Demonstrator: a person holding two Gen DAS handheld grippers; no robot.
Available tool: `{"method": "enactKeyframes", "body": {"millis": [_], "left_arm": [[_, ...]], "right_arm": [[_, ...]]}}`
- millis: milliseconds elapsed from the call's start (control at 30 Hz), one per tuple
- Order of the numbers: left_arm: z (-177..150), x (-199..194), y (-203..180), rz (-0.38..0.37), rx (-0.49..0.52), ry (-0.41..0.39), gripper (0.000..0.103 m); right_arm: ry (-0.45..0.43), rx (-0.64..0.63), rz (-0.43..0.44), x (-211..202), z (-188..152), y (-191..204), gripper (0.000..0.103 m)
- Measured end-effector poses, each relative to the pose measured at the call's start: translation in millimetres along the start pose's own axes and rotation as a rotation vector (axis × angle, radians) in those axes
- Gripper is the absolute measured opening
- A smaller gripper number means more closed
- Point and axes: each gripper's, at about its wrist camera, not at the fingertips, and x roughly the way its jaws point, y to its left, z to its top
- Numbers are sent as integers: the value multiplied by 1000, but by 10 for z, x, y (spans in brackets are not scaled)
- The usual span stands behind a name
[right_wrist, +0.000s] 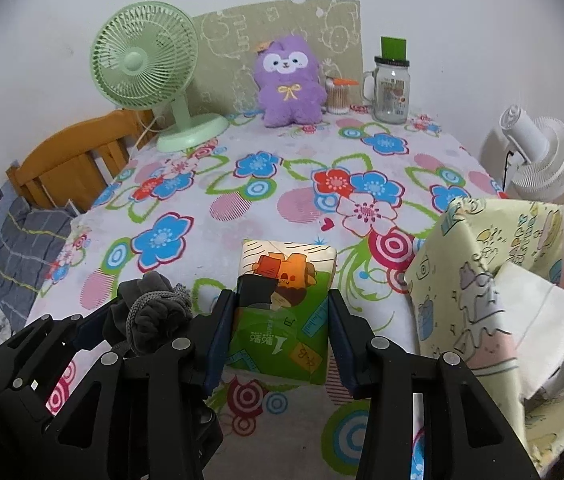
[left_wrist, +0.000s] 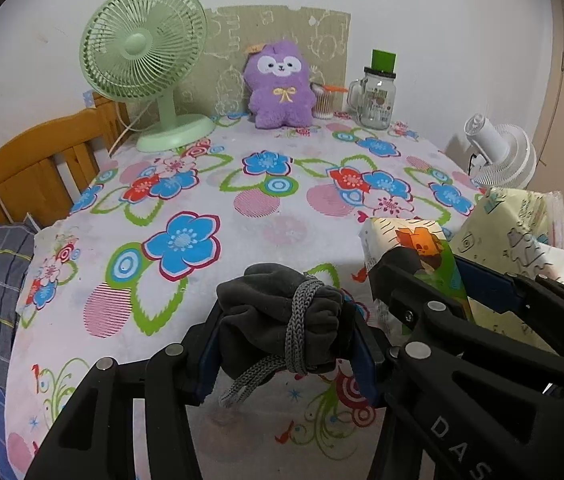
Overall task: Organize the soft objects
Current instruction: 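Grasp the gray drawstring pouch with the left tool while the right tool grasps the green tissue pack, then lift and carry the gray pouch and green tissue pack toward the paper box with both tools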
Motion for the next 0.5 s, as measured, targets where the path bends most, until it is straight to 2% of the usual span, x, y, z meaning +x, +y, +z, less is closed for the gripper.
{"method": "enactKeyframes", "body": {"millis": [500], "left_arm": [[73, -537, -121, 23, -13, -87, 56]], "right_arm": [[-84, -32, 31, -554, 89, 13, 48]]}}
